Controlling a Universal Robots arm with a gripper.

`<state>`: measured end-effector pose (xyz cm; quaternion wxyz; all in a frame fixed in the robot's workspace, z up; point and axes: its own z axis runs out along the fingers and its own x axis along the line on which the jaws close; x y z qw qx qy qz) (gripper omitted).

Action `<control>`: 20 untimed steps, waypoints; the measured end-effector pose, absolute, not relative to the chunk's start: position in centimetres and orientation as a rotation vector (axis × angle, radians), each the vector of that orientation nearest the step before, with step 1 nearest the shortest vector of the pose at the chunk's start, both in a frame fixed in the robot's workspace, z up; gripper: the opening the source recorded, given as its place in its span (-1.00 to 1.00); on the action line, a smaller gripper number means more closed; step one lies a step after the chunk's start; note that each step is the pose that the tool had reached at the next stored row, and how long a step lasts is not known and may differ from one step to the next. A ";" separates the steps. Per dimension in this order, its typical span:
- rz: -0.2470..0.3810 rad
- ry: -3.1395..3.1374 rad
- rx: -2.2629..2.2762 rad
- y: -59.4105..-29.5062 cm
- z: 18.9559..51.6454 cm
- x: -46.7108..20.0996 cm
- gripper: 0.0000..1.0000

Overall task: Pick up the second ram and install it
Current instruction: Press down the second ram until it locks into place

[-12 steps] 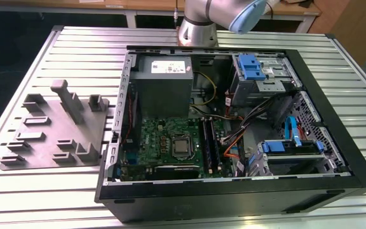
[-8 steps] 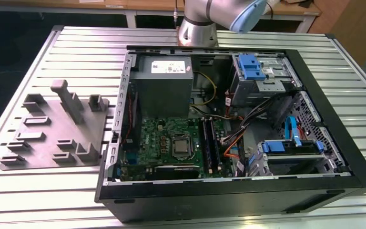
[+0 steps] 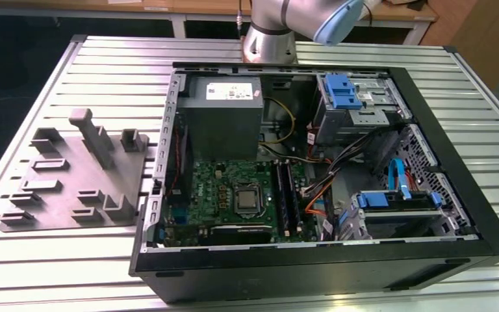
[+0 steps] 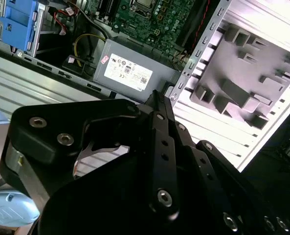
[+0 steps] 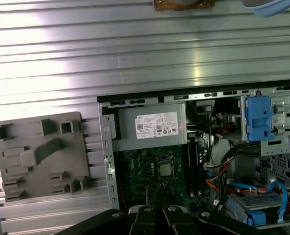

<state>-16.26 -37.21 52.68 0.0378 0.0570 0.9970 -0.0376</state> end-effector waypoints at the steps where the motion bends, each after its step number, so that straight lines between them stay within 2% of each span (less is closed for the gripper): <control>1: -0.115 3.059 0.175 -37.2 52.7 -16.3 -0.80; 20: -0.115 3.059 0.175 -38.0 52.7 -16.3 -0.80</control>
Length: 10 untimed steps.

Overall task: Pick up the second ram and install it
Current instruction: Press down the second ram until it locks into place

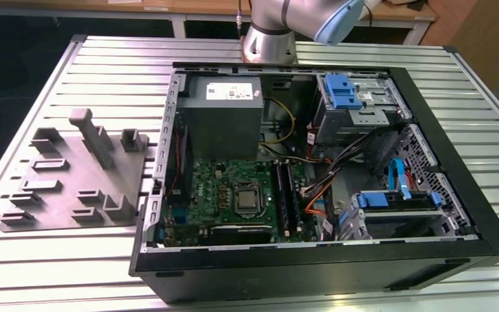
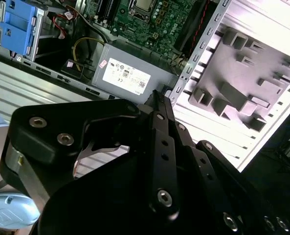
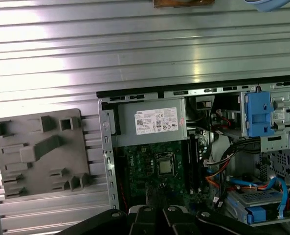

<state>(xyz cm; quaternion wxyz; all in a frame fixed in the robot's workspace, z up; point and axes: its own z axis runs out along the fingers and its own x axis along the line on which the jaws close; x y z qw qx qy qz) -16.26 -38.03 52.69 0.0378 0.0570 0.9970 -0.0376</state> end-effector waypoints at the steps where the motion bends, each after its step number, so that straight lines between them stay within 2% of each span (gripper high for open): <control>1: -0.115 3.059 0.175 -38.1 52.7 -16.3 -0.80; 10: -0.115 3.059 0.175 -38.2 52.6 -15.8 -0.80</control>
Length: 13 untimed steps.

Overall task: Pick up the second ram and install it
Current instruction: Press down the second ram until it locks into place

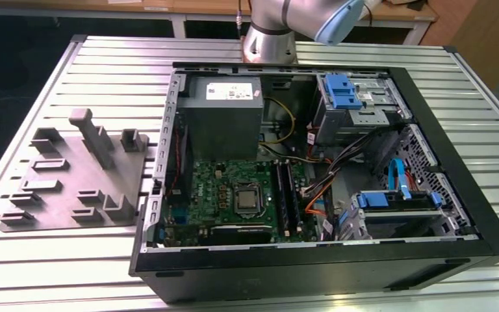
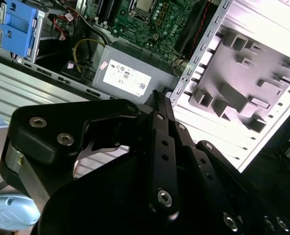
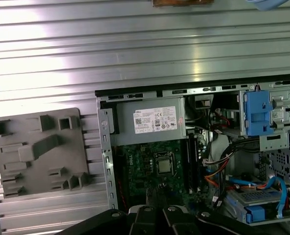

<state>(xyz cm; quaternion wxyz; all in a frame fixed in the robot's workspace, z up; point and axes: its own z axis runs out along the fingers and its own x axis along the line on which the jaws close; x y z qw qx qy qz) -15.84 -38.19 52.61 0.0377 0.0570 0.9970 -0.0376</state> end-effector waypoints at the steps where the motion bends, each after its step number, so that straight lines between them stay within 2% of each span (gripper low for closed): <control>1: -0.115 3.059 0.175 -38.2 52.6 -15.6 -0.80; 13: -0.116 3.065 0.175 -38.2 51.6 -11.5 -0.80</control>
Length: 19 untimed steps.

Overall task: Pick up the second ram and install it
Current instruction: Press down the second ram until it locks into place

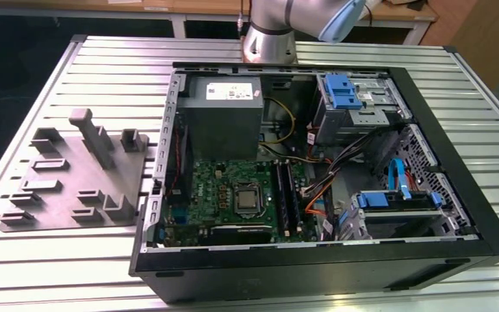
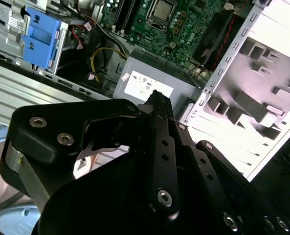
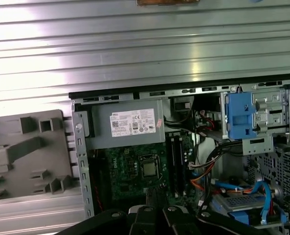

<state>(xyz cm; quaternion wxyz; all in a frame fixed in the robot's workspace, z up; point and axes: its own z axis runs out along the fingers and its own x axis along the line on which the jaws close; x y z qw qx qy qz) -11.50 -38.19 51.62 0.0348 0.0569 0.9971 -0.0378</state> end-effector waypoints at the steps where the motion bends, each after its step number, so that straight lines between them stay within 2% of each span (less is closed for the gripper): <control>1: -0.116 3.065 0.175 -38.2 51.5 -11.3 -0.80; 19: -0.117 3.069 0.175 -38.2 48.8 -8.6 -0.80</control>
